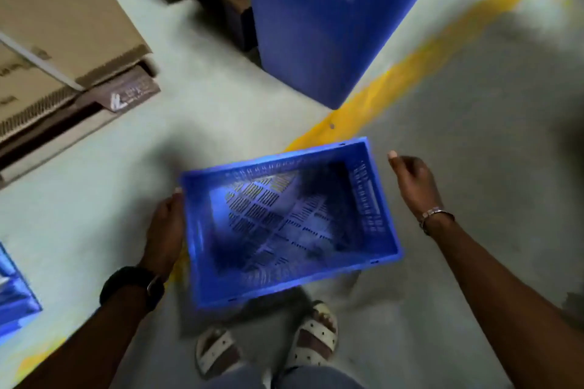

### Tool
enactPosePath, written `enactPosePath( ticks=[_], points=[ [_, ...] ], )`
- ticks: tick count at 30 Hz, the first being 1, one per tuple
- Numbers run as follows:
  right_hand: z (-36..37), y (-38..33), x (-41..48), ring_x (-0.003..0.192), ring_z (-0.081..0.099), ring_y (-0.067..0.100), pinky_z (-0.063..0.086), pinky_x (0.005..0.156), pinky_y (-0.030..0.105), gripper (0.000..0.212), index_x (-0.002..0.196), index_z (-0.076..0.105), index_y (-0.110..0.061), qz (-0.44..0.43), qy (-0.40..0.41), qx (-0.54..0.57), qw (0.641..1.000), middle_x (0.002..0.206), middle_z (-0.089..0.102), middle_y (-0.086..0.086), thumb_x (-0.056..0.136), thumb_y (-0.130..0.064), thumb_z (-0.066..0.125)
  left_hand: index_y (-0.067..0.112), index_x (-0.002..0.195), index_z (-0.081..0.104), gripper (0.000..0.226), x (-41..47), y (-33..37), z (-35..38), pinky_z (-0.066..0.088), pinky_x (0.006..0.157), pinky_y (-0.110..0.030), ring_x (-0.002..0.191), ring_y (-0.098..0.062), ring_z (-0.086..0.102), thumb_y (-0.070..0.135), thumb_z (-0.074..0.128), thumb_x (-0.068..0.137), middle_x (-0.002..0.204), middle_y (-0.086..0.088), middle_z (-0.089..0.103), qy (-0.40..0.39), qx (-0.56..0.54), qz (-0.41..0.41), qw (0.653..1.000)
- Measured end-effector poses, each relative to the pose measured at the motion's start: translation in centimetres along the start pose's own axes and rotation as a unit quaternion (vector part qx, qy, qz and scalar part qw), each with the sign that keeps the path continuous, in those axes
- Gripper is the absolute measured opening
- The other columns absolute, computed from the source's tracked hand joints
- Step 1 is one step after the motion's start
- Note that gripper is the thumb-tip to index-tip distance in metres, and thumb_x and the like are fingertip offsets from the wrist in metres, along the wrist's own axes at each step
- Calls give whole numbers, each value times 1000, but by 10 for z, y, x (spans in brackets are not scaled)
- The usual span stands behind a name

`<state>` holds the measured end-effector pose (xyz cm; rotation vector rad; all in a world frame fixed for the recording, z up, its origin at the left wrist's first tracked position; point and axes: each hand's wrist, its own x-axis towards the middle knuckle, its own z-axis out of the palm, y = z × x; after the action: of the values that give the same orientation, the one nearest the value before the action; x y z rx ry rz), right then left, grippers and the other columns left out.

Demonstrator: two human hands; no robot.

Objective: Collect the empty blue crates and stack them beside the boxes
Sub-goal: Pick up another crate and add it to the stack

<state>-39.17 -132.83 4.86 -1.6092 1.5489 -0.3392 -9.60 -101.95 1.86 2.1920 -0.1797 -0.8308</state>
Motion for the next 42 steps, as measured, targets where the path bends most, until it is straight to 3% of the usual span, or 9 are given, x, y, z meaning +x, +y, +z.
enactPosePath(
  ticks=[2,6,11,14,16,24,28,34,42],
  points=[
    [24,53,20,82,55,15,38,65,22,34,91,62,-11,13,-8,-12,1000,82,60,-1,97,-44,56,11,121,67,72,25,-63,28,39,113,-44,124,-24,58,69,33,95,129,-6,66,25,-10,-43,999],
    [53,117,41,86,56,21,42,74,32,41,87,61,-13,62,-11,4,998,92,63,8,97,-52,52,-4,114,65,79,41,-118,51,46,96,-55,114,-50,60,65,28,101,119,-36,63,97,-15,-129,987],
    [77,127,62,76,57,22,40,67,30,48,94,60,-4,52,-15,-12,998,92,63,18,100,-50,47,8,124,68,93,51,-141,59,51,99,-52,111,-37,67,84,30,88,121,-22,69,96,-100,-149,979],
    [84,124,72,47,56,18,45,43,25,53,94,56,-8,89,-54,33,994,75,61,17,95,-60,48,21,87,59,54,56,-135,71,46,54,-29,49,-14,55,64,31,104,73,-9,57,71,-128,-112,983],
    [83,126,73,44,50,22,40,39,23,67,85,60,-6,123,-84,19,989,66,58,14,91,-71,41,24,79,50,52,59,-130,76,30,39,-17,33,-7,37,65,31,103,57,1,46,69,-142,-120,980],
    [77,133,66,38,35,18,30,39,23,86,77,57,-9,142,-115,71,980,55,42,6,70,-92,37,24,69,46,64,56,-123,75,24,37,-16,31,-9,28,84,36,89,41,11,36,87,-142,-136,977],
    [80,134,65,32,31,15,27,38,20,71,70,50,-11,141,-90,52,985,43,38,-1,88,-78,33,25,67,43,64,55,-122,75,23,40,-18,31,-11,26,85,36,89,42,8,34,91,-135,-129,978],
    [76,133,46,33,29,14,26,38,19,71,67,46,-14,145,-73,75,984,41,35,-4,85,-81,34,21,64,45,69,65,-99,55,27,37,-19,28,-13,30,84,36,89,37,8,37,86,-106,-114,984],
    [18,-6,-8,32,24,13,23,37,16,71,64,41,-21,128,-82,126,980,42,29,-6,71,-91,37,22,61,45,71,14,3,-62,30,45,-27,32,-16,34,88,37,85,39,7,40,99,-116,-90,984]
  ],
)
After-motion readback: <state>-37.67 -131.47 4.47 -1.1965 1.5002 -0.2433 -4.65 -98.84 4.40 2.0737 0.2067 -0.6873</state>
